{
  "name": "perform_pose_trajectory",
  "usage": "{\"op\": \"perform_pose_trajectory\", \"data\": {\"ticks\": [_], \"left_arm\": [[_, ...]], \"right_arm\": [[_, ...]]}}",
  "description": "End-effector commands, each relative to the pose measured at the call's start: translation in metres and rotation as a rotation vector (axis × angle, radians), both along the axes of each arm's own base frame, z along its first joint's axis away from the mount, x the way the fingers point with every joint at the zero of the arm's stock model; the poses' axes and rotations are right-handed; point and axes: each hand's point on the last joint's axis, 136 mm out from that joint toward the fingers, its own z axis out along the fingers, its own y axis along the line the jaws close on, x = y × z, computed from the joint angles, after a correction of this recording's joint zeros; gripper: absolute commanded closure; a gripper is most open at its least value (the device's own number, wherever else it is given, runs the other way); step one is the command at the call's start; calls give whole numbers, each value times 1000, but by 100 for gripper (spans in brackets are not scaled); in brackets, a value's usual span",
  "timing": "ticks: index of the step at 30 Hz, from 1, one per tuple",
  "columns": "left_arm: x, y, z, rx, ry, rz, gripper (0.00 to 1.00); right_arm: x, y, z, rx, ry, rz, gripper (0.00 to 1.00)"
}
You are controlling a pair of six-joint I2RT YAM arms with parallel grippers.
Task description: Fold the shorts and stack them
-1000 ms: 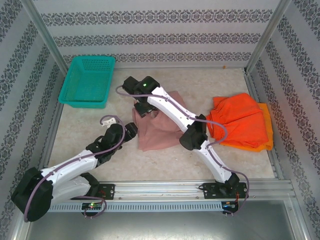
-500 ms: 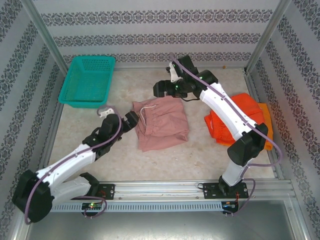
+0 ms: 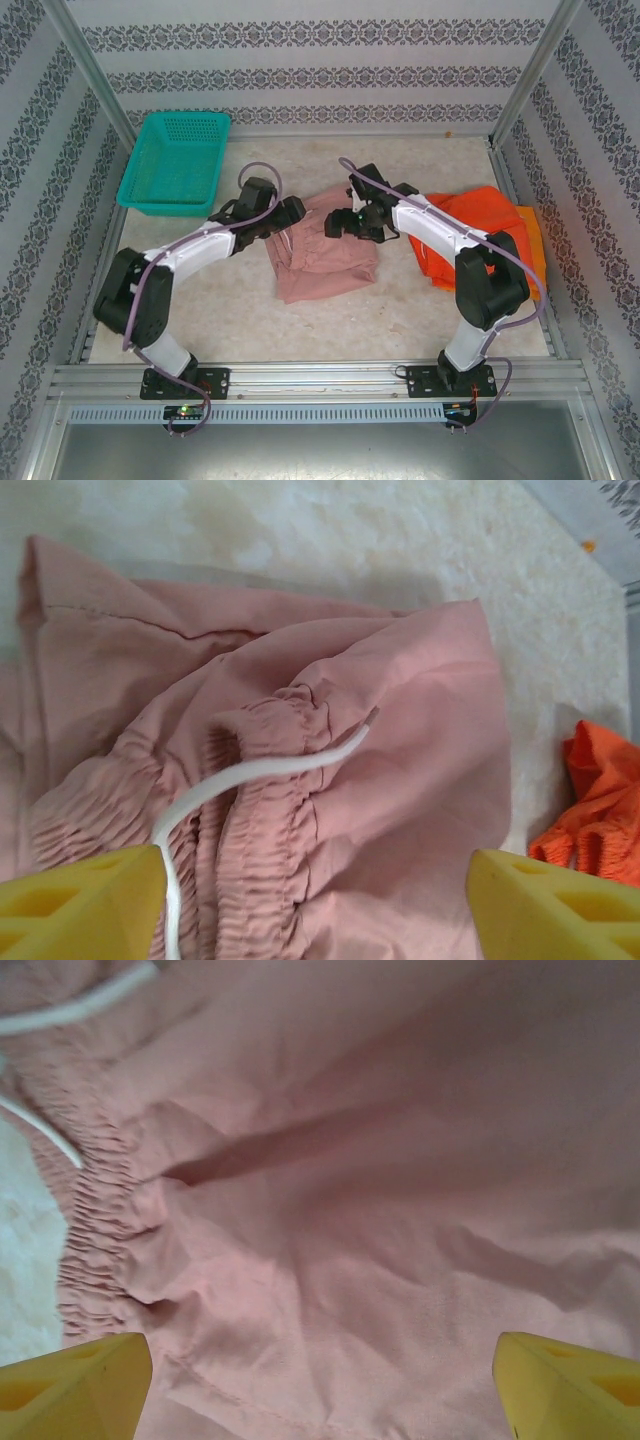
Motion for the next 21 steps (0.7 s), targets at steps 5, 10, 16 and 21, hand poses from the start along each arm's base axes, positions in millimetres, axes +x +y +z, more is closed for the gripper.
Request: {"op": "perform_pose_trajectory", "data": {"ticks": [5,10,16,21], "left_arm": [[20,-10,-31,70,78,-63,38],[28,-10,-49,91,98,-49,58],[34,-15,-28,72,62,-63,100],[23,-12,24,57,0,-82,100]], "right_arm": [[3,5,-6,74,-12,-25,12],[4,6,-16,66,3,-23,12],[2,1,-28,66,29,-34,12],[-2,-7,-18,86,14,-45,12]]}}
